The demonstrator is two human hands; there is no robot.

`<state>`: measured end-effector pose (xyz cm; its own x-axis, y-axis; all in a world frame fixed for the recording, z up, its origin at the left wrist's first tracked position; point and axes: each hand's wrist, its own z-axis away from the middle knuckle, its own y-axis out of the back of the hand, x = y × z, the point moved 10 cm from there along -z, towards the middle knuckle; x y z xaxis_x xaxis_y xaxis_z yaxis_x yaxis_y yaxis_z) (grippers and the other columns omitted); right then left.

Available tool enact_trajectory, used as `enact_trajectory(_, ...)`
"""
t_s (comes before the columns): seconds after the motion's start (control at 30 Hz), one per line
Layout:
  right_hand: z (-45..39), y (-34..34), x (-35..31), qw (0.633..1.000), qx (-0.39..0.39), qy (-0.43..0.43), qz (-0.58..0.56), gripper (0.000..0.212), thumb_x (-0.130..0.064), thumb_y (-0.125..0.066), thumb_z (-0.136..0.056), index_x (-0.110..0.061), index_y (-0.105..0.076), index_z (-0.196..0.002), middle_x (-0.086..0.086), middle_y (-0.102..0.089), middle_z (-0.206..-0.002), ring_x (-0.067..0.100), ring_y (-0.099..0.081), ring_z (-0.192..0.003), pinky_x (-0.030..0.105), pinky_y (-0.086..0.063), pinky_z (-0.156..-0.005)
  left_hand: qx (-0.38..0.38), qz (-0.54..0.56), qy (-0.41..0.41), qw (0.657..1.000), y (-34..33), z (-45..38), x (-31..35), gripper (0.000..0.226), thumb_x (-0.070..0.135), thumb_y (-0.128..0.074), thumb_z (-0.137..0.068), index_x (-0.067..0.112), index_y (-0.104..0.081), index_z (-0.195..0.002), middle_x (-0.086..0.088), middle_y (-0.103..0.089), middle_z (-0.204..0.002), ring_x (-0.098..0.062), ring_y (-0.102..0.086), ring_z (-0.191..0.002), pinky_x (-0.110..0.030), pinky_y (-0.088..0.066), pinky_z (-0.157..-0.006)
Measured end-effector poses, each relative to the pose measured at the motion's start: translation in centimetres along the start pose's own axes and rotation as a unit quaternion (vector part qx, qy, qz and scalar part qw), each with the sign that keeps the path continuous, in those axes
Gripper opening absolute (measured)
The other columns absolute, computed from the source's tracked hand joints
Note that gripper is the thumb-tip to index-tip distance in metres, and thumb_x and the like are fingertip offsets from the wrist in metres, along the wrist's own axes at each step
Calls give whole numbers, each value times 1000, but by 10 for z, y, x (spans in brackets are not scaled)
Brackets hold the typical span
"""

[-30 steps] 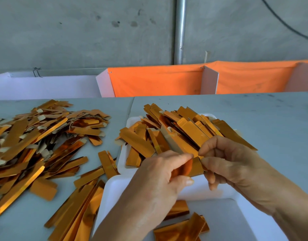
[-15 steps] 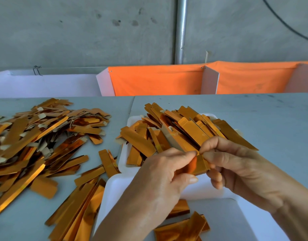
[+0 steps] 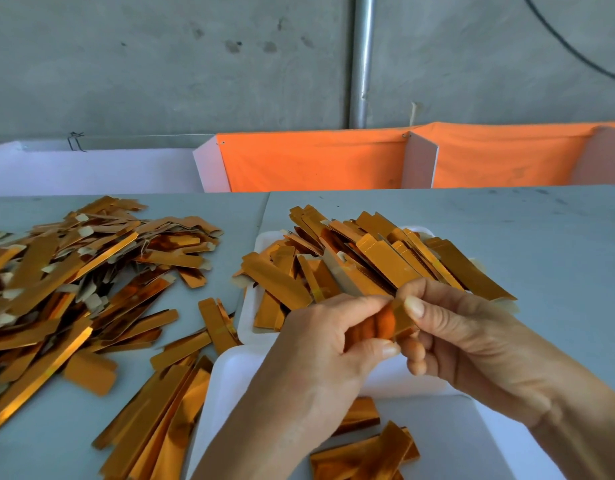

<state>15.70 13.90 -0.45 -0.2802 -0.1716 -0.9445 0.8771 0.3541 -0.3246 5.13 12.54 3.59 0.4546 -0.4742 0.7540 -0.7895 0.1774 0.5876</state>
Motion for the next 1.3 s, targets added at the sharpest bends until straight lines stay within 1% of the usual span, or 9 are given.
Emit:
enact_trajectory(0.1,1,0,2,1000,5,-3,15,46,-43,-92,-50,-13,-69,-77,11,-61,-65,18,-63,-56,26,-54,-53,26,-18,-1,1000,2,0,3,33,32,-65,-85,41,-60,-117,25,-62,-101,5,-56,-99,-12,-45,-81)
enact_trajectory(0.2,0,-5,16,998,-24,-57,16,64,-62,-72,-66,-11,-71,-104,25,-68,-100,33,-70,-90,43,-58,-77,75,8,-14,997,9,0,9,36,32,-66,-83,46,-57,-115,28,-60,-108,8,-52,-107,-13,-43,-89)
enact_trajectory(0.33,1,-11,19,993,-60,-85,-50,72,-56,-72,-71,-5,-63,-120,27,-63,-119,35,-65,-106,46,-53,-89,86,-35,-61,994,6,-1,26,40,14,-69,-81,40,-62,-110,32,-46,-131,16,-16,-134,-36,-11,-119)
enact_trajectory(0.5,5,-13,-1,994,-78,-29,-63,68,-24,-91,-59,2,-61,-114,26,-66,-107,34,-67,-97,40,-55,-83,44,-48,-59,996,-6,2,27,70,14,-62,-89,58,-28,-133,43,-17,-144,25,-6,-131,6,-9,-98)
enact_trajectory(0.7,3,0,-1,999,25,-18,-11,63,-13,-93,-46,-2,-62,-100,20,-65,-89,30,-68,-77,36,-59,-68,-30,-13,1,999,-14,3,7,97,0,-44,-92,69,11,-131,49,13,-141,37,9,-117,13,-4,-88)
enact_trajectory(0.8,3,7,-10,991,78,19,108,41,-9,-84,-53,-13,-66,-89,11,-70,-86,24,-69,-78,29,-58,-69,4,72,30,997,-5,1,-4,79,6,-41,-96,61,-5,-140,47,-23,-137,25,-21,-127,-4,-23,-104)
enact_trajectory(0.93,0,-5,-7,942,77,25,325,46,-14,-88,-61,-19,-57,-95,0,-72,-85,12,-69,-83,25,-55,-72,67,204,51,975,3,-2,-11,41,30,-64,-86,49,-50,-120,29,-65,-110,13,-57,-104,-4,-45,-79)
enact_trajectory(1.07,-2,-16,3,915,69,19,398,46,-27,-87,-63,-25,-54,-95,-8,-70,-89,8,-67,-84,32,-57,-77,123,142,84,979,9,0,-22,30,20,-62,-89,37,-62,-114,16,-71,-97,-1,-65,-94,-26,-53,-85)
enact_trajectory(1.3,13,13,-37,942,166,143,254,25,-44,-75,-75,-34,-68,-97,-4,-67,-90,11,-66,-82,25,-52,-61,51,73,122,989,1,0,-26,27,23,-40,-99,37,-60,-110,19,-68,-94,10,-61,-90,-9,-47,-73)
